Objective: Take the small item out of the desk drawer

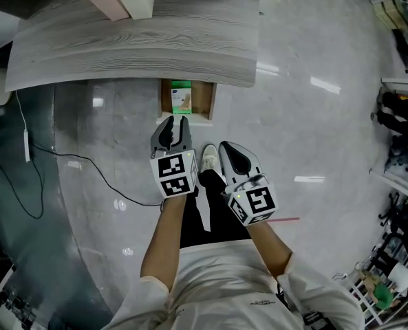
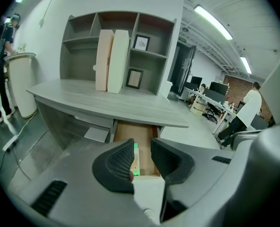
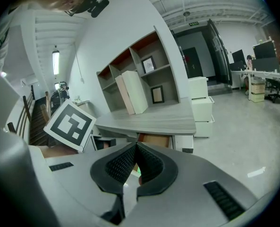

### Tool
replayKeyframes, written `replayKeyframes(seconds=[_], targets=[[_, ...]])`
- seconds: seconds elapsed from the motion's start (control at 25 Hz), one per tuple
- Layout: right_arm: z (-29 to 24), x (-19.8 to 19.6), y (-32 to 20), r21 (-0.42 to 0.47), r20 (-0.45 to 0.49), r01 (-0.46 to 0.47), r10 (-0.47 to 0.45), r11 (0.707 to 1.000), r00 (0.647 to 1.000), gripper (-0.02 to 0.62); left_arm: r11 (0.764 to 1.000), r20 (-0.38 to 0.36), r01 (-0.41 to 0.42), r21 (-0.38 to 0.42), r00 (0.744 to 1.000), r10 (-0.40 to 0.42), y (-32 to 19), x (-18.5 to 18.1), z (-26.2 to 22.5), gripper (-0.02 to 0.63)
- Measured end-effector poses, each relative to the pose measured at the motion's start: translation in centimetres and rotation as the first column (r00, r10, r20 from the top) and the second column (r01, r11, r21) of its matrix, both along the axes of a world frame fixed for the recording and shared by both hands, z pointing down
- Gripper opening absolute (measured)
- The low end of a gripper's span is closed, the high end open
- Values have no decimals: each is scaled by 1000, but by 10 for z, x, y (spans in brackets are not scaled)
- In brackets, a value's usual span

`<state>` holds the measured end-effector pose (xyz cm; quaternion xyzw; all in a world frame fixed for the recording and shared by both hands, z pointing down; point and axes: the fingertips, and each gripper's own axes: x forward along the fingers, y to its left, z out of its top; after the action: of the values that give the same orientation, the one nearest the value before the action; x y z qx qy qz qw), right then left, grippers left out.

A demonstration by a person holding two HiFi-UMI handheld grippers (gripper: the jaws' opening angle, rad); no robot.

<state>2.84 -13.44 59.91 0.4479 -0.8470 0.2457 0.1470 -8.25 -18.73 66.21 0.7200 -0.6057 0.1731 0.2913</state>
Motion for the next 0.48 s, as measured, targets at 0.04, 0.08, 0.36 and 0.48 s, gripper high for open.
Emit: replayKeyframes(seconds=[0.04,0.08,0.36,0.48], targets=[[2,0,0,-1,2,1,-1,1000,1000,31,1000,-2,3,-9,1000,-3,-2,1,5,125],[3,1,0,-2,3,2,-2,1000,1000,31,1000,-1,5,-18,1000,-5,-5,1,9,137],[16,7,-1,-1,11,-5,6,1000,1000,31,997,-10,10,-77,1000,-11,-18,3,42,203],[26,10,0,-17,13,-18,19,1000,1000,31,995,-12,8,-103,1000,-9,-22,6,56,226]])
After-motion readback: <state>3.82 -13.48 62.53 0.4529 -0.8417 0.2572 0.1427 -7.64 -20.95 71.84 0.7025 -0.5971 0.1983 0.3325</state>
